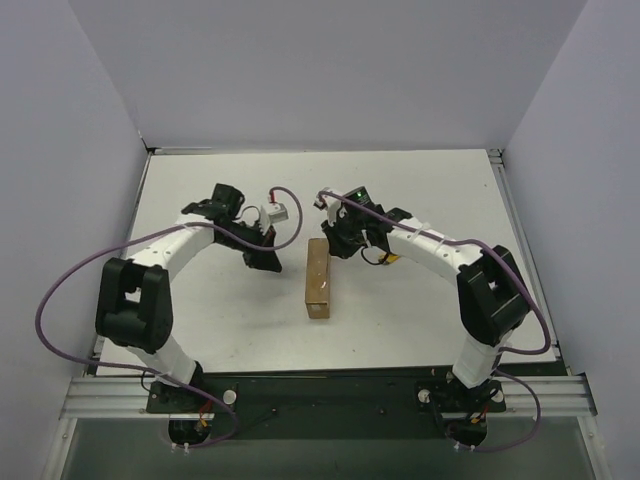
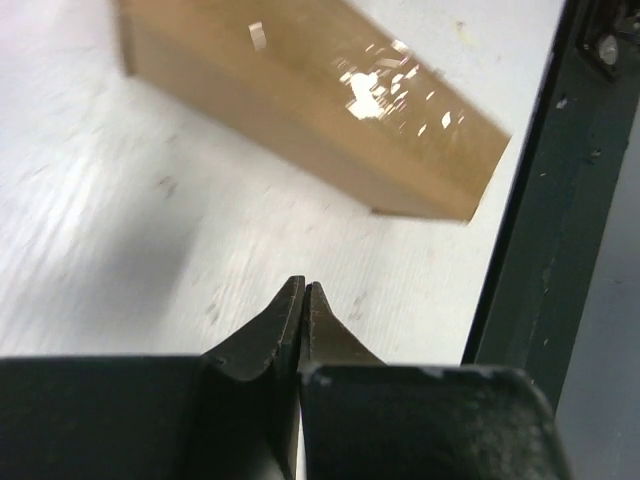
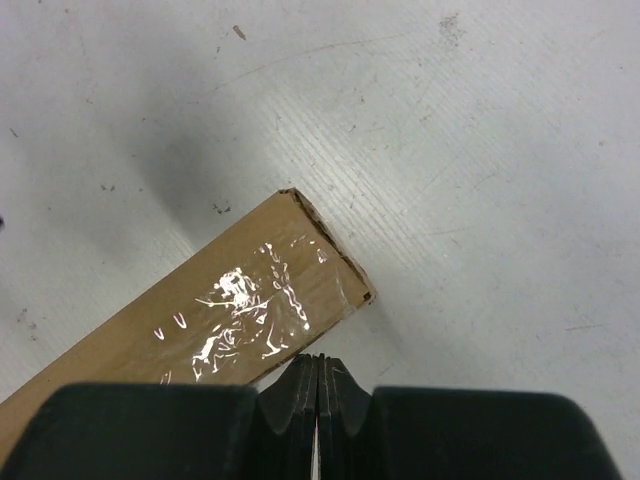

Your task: Unpack the express box

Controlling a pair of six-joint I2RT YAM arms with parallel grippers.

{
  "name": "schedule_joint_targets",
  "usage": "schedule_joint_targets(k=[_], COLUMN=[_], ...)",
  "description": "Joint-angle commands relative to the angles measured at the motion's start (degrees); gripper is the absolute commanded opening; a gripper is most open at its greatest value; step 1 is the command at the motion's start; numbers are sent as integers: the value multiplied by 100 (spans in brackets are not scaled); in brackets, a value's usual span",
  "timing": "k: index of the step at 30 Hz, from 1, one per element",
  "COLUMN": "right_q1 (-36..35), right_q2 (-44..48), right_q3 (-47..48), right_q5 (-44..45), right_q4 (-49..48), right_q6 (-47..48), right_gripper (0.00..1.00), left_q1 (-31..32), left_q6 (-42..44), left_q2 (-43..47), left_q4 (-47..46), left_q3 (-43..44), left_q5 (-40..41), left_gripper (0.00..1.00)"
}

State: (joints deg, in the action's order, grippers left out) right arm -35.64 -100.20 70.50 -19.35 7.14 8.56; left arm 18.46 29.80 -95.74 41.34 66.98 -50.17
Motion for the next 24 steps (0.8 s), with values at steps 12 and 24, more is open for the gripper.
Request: schedule_joint_targets(k=[12, 24], right_q1=[-1279, -1086], right_q2=[-1025, -579], right_q3=[1755, 1335], right_q5=[-543, 222], right_q4=[-1, 86], right_q6=[-521, -188], right_gripper=[0, 3], left_q1=[-2302, -2347], left_q6=[351, -1563], left_q2=[1364, 1078], left_q4=[270, -688], left_q3=[-729, -1249], left_q5=[-459, 52], left_gripper=[8, 35])
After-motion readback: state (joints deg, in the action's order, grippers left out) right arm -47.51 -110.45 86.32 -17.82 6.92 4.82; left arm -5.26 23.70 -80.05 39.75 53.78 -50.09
